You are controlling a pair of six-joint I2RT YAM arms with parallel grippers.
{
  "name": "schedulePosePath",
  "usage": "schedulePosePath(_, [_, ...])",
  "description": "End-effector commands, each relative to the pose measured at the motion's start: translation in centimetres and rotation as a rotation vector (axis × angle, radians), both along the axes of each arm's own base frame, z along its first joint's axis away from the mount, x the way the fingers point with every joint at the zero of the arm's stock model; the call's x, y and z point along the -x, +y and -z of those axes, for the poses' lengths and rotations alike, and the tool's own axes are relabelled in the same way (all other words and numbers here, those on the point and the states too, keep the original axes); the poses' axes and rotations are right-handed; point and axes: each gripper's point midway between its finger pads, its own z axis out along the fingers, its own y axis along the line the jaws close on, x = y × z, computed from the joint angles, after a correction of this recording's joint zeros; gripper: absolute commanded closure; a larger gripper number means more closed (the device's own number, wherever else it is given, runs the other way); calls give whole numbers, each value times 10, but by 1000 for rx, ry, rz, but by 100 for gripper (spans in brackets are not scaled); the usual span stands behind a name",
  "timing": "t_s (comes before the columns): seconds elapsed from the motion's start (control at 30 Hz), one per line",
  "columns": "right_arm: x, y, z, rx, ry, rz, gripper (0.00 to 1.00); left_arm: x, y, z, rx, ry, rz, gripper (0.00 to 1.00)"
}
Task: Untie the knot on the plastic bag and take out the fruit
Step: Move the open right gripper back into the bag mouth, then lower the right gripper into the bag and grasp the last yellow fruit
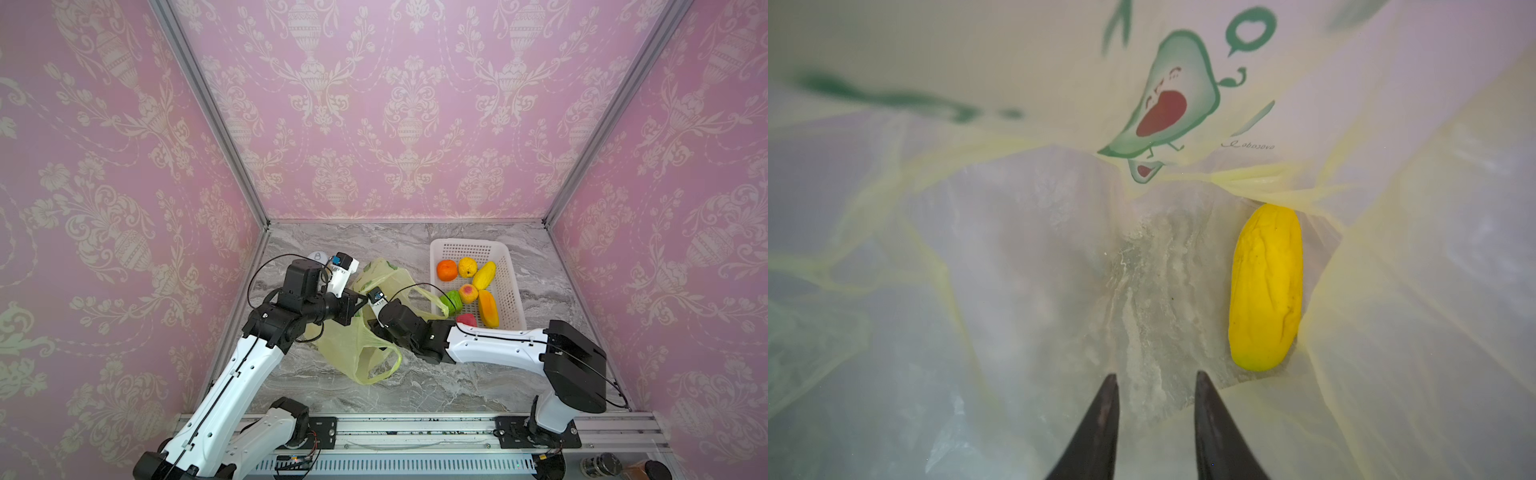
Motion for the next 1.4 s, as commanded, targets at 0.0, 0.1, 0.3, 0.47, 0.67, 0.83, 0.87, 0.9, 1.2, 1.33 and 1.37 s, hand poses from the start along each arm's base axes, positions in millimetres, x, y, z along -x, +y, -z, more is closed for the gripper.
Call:
schedulePosePath(0.0, [-6,6,11,14,18,15,68,2,-2,-6,34,-7,8,100])
schedulePosePath(0.1, [-12,5,25,33,23,34,69,2,-2,-7,37,-7,9,100])
schedulePosePath(0.3, [-17,0,33,34,14,56,71,2,0,-9,39,-18,2,100])
schedulePosePath(0.47, [-20,-10,25,9,-27,83,70,2,0,-10,43,-19,1,100])
schedulePosePath(0.67, [-36,-18,33,44,-40,149,65,8,-5,-20,88,-42,39,100])
schedulePosePath(0.83, [-58,-8,40,100,-63,196,64,12,-10,-26,121,-49,75,100])
schedulePosePath(0.87, [-61,-5,43,106,-66,199,64,13,-12,-26,128,-47,83,100])
schedulePosePath(0.9, [-64,-3,45,112,-70,204,64,15,-14,-28,138,-47,94,100])
schedulePosePath(1.2, [-94,-8,55,182,-118,351,51,29,-26,-46,241,-65,193,100])
schedulePosePath(1.33, [-106,-15,66,216,-98,403,43,34,-29,-53,273,-81,227,100])
schedulePosePath(1.37, [-109,-17,70,223,-87,415,41,36,-30,-55,281,-84,234,100])
